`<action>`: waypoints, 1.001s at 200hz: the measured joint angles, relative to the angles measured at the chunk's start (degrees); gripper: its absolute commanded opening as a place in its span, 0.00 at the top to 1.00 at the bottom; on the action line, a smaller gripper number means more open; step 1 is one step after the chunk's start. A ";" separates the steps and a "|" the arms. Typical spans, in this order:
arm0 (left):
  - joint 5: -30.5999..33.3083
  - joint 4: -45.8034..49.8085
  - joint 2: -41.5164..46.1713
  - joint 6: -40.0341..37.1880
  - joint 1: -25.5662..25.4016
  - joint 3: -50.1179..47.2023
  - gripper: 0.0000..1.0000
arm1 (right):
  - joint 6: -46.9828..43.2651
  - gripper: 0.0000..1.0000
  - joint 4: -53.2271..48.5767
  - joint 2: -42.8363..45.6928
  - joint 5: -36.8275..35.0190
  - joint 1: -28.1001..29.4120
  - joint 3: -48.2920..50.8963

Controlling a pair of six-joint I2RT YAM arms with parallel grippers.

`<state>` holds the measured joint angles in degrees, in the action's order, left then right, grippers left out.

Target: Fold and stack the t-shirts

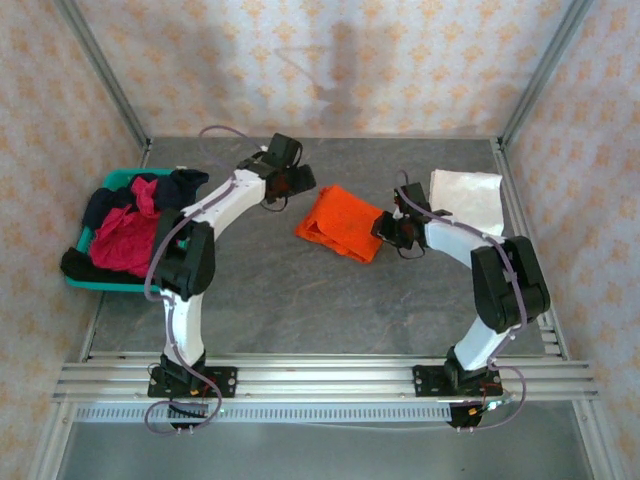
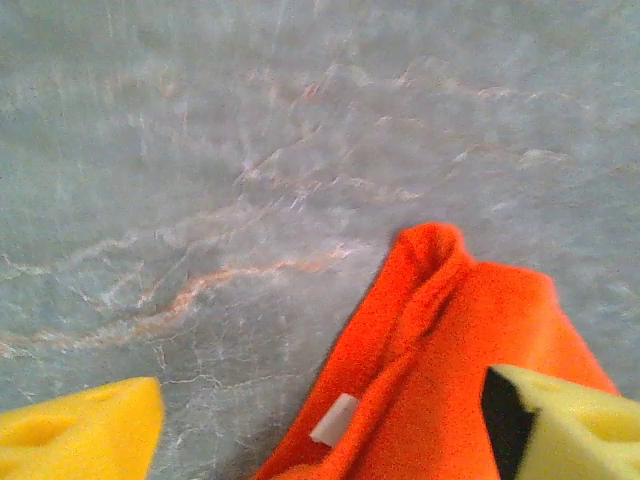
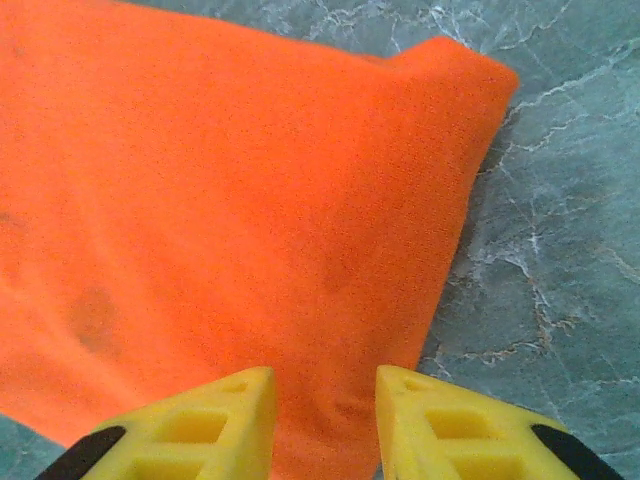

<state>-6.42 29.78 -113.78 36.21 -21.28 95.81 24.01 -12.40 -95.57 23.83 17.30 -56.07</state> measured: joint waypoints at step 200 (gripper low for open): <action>-7.76 1.92 -2.93 -6.12 -4.22 -8.92 0.99 | -0.17 0.64 -0.35 0.74 0.44 -0.09 -1.31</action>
<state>-14.17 31.70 -116.71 30.09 -25.50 86.89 23.83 -12.75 -94.83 24.27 17.21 -57.39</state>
